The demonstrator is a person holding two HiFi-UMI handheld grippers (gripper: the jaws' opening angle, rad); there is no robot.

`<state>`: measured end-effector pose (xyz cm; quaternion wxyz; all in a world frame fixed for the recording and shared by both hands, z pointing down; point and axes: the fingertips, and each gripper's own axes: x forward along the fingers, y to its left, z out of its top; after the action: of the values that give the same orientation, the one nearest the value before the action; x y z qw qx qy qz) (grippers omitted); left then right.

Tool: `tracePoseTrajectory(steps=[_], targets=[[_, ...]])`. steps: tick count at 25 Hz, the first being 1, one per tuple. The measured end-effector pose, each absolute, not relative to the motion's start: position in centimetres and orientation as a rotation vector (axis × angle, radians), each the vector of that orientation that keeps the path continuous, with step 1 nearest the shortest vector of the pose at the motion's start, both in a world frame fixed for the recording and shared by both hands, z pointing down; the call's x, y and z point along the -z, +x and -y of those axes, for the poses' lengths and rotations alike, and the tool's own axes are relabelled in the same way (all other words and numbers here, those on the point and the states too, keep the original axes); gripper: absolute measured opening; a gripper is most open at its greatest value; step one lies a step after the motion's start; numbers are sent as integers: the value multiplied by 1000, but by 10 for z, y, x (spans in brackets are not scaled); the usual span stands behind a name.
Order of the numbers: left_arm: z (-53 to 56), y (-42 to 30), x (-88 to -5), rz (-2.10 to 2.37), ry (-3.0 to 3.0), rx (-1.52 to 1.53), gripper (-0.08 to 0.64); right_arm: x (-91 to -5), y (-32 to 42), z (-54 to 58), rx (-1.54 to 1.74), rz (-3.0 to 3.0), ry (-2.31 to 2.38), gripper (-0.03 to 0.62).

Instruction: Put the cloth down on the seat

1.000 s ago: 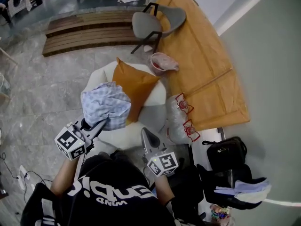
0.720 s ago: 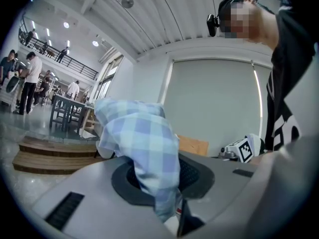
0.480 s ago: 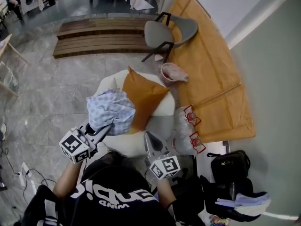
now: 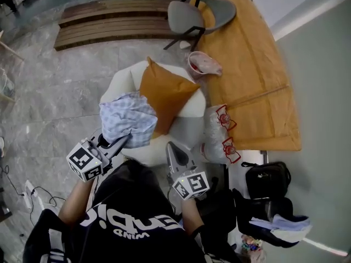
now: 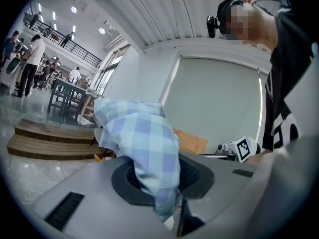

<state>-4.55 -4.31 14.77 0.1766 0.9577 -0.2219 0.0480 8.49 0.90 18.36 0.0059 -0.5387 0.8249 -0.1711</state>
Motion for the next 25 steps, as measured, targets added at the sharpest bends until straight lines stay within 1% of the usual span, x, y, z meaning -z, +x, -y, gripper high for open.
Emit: tracePoseTrajectory(steps=[5, 13, 25], targets=[[43, -43, -161, 598, 2690, -173, 84, -191, 83, -4, 532, -2593, -1693, 20], [87, -22, -201, 542, 2651, -198, 84, -232, 94, 37, 614, -2589, -1718, 20], [112, -10, -280, 488, 2564, -265, 84, -289, 103, 58, 736, -2554, -1762, 20]])
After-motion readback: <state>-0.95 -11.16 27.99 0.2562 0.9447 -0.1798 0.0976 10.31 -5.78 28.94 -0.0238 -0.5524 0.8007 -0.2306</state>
